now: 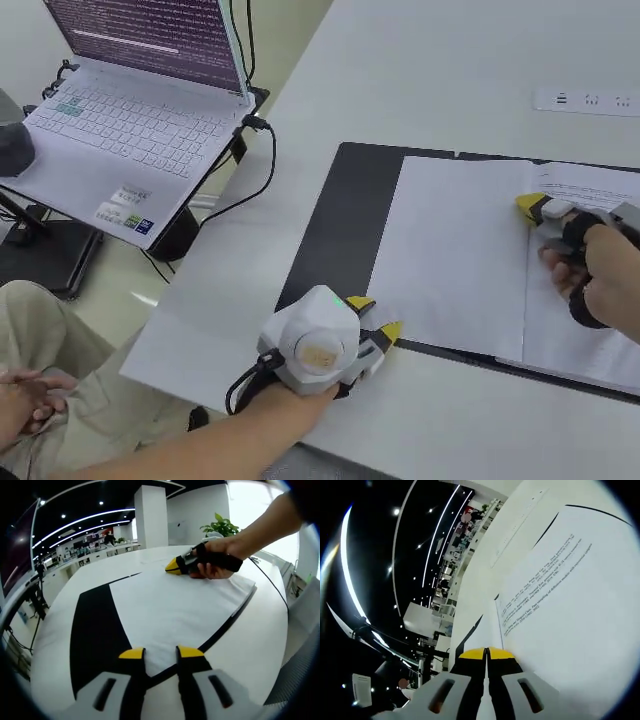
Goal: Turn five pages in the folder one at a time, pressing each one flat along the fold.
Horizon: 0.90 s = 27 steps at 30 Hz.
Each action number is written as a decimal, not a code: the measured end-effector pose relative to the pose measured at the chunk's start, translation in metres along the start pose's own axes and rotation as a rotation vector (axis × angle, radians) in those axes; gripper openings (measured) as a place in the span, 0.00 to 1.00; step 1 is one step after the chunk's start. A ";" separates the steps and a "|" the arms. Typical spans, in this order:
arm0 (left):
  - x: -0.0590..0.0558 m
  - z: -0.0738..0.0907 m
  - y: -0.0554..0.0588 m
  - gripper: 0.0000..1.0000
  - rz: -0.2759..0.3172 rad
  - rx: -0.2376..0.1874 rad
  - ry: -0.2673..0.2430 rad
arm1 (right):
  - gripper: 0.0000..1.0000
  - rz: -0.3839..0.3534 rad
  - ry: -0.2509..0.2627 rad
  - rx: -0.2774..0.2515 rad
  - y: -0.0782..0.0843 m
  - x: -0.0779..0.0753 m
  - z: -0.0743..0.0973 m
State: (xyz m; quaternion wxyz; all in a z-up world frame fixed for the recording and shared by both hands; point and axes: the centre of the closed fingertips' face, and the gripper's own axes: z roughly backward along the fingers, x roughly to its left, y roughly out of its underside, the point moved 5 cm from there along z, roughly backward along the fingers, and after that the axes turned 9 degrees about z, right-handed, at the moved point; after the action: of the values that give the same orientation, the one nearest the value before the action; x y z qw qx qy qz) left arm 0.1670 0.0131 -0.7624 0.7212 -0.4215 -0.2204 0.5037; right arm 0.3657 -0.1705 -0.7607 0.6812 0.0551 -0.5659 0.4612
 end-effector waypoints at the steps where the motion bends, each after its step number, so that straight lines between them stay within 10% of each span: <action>1: 0.000 0.000 0.000 0.23 0.000 0.000 0.000 | 0.00 -0.004 0.001 -0.003 -0.001 0.000 -0.001; 27: 0.004 0.001 0.002 0.23 0.006 -0.024 -0.008 | 0.00 -0.031 0.050 -0.085 -0.043 -0.002 -0.050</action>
State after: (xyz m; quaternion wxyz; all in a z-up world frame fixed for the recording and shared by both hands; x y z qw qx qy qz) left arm 0.1665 0.0173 -0.7634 0.7138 -0.4286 -0.2281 0.5047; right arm 0.4317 -0.1665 -0.7607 0.7038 0.0234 -0.5670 0.4273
